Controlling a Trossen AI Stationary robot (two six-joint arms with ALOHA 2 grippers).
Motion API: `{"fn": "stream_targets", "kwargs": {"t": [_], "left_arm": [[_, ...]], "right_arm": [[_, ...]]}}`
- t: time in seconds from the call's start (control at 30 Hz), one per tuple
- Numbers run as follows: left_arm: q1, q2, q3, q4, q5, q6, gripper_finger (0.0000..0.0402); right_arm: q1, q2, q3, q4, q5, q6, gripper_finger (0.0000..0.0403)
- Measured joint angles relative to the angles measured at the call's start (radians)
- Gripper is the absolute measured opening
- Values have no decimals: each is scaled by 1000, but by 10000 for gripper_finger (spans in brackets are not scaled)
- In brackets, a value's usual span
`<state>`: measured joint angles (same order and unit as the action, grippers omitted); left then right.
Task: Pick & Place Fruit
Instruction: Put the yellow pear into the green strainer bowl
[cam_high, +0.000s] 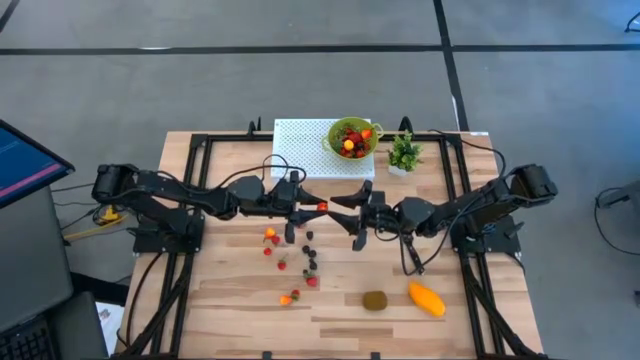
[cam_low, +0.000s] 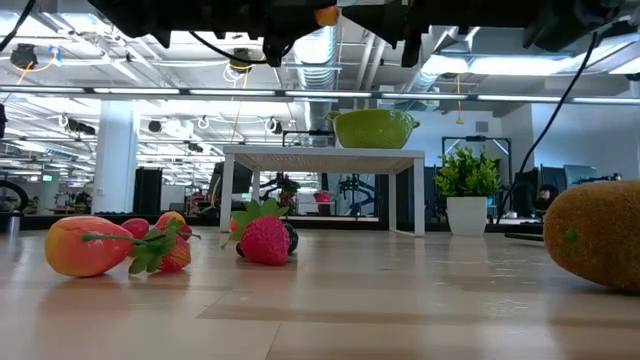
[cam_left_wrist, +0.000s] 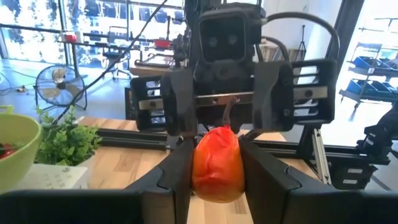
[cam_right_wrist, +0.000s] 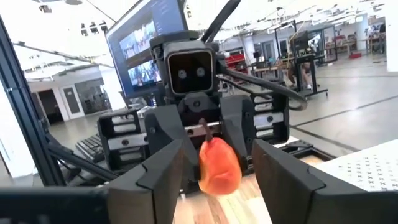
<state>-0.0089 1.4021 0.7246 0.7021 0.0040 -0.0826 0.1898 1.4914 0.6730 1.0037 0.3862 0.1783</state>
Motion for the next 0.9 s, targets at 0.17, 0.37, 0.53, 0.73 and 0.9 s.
{"fn": "stream_targets", "kwargs": {"t": [0.17, 0.37, 0.53, 0.73, 0.9], "left_arm": [[3, 0, 0, 10, 0, 0, 112], [3, 0, 0, 17, 0, 0, 112], [4, 0, 0, 19, 0, 0, 112], [4, 0, 0, 19, 0, 0, 112], [4, 0, 0, 20, -1, 11, 112]], "right_arm": [[-4, 0, 0, 39, 0, 14, 169], [-8, 0, 38, -6, 0, 14, 150], [-16, 2, 63, -58, 0, -1, 138], [-23, 2, 63, -63, 0, -1, 112], [-23, 2, 63, -65, 0, -1, 74]]}}
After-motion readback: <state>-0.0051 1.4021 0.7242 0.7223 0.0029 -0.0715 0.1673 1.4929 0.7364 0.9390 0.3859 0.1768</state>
